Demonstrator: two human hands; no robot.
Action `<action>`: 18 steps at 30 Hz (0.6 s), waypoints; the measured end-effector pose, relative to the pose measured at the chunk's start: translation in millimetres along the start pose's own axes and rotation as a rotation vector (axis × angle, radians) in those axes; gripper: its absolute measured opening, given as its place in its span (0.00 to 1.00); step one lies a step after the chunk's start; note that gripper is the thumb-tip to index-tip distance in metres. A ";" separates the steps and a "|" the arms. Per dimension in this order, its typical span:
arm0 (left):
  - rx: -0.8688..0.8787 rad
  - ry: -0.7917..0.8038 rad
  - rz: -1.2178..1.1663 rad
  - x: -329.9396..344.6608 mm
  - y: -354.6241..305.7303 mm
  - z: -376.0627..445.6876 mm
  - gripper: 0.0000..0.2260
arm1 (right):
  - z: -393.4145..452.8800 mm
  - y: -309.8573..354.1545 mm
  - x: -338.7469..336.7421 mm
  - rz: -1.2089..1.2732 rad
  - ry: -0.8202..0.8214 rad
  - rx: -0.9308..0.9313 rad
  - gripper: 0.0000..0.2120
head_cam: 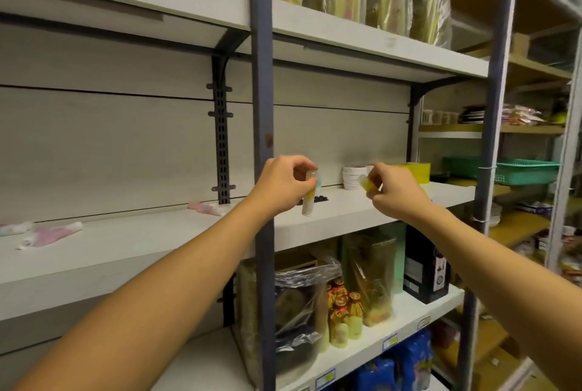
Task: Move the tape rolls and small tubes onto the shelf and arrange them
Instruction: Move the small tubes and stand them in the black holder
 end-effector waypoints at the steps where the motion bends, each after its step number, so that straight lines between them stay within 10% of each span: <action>1: -0.014 0.001 0.006 8.9 0.7 4.2 0.11 | 1.4 -11.4 0.1 0.009 0.005 0.007 0.11; 18: -0.152 -0.150 0.166 93.2 48.9 104.6 0.10 | 73.9 -102.5 44.6 0.107 0.030 -0.014 0.10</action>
Point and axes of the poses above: each hand's wrist, its own z-axis towards the middle knuckle, its own x-axis out of the palm, y = z × x, the point moved 9 cm from there along z, towards the middle knuckle, and after that the axes turned 1 degree about -y, right-handed, at the moved point
